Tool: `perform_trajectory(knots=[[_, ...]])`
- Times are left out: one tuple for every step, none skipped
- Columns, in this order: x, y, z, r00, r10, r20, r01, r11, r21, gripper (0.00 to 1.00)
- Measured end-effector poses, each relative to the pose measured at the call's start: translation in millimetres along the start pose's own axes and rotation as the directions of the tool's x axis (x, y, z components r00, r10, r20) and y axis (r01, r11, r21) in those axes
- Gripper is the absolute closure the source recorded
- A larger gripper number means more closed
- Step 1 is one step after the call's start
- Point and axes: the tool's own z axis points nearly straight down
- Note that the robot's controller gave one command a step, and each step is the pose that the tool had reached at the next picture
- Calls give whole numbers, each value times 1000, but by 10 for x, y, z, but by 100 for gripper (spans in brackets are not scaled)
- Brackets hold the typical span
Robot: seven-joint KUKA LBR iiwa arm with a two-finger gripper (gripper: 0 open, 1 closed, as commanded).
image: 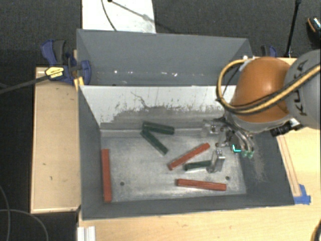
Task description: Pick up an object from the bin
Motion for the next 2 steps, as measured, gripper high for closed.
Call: perform_trajectory(knots=[[-494, 256, 1080, 934, -357, 4, 357, 934, 1, 0], [-559, 98, 741, 920, -392, 12, 392, 920, 5, 0]])
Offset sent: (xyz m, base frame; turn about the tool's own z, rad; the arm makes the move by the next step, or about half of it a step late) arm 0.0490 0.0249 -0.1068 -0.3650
